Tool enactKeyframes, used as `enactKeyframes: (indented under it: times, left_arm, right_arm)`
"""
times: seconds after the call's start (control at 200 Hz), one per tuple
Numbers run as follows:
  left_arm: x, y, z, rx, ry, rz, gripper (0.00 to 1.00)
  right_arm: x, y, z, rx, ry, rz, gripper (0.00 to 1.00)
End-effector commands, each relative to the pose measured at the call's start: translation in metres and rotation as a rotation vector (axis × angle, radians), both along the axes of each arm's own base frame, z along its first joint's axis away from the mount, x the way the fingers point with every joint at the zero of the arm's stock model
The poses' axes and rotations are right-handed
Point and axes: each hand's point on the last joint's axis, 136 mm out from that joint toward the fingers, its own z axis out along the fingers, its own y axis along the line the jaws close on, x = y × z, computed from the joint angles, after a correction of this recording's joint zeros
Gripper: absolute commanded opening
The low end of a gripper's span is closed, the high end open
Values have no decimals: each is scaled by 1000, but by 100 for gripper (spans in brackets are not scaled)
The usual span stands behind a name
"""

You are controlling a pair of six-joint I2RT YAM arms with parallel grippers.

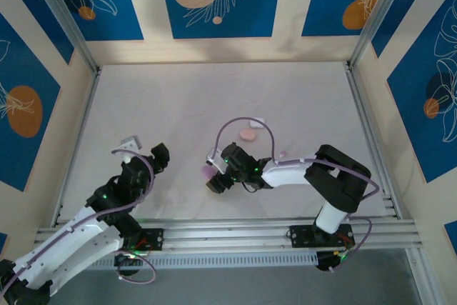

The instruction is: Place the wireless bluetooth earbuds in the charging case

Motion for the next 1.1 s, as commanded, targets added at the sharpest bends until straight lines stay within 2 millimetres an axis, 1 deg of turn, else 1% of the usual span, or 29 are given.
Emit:
enactKeyframes:
  times: [0.0,0.08,0.18,0.295,0.405,0.47,0.48,0.5,0.555,0.625,0.715,0.78,0.9,0.99,1.03,1.095]
  left_arm:
    - [3,-2,3,53,-5,-34,82]
    - [4,-4,2,57,1,-44,82]
    - [4,-6,1,58,5,-55,82]
    - [4,-8,1,68,9,-77,82]
    - [4,-9,2,69,7,-86,82]
    - [5,-13,4,70,1,-110,82]
    - [5,-14,4,70,-1,-116,82]
    - [5,-16,5,72,-3,-128,81]
    - [6,-22,8,74,-18,-165,81]
    - [7,-35,15,69,-48,-236,82]
    - [7,-54,30,52,-100,-344,82]
    - [5,-72,46,33,-154,-446,82]
    - [-6,-108,77,-32,-249,-650,84]
    - [-18,-134,96,-82,-285,-803,86]
    - [-23,-145,104,-105,-291,-868,86]
    - [-32,-163,116,-155,-289,-977,87]
  right_arm:
    - [2,18,3,44,-8,57,76]
    - [3,20,-2,33,-4,61,73]
    - [8,20,-7,24,-10,64,67]
    - [8,23,-10,33,3,87,55]
    - [3,24,-10,35,2,135,44]
    - [1,22,-5,42,-12,154,37]
    - [0,22,-4,43,-15,158,34]
    - [0,21,-1,47,-22,163,32]
    - [-3,19,11,69,-35,176,30]
    - [-6,16,31,110,-61,202,29]
    - [-14,7,64,178,-81,253,29]
    - [-19,-2,91,231,-107,287,29]
    - [-24,-22,131,251,-203,337,29]
    - [-29,-35,154,235,-317,376,29]
    - [-29,-40,166,235,-369,375,30]
    - [-27,-47,181,237,-420,365,30]
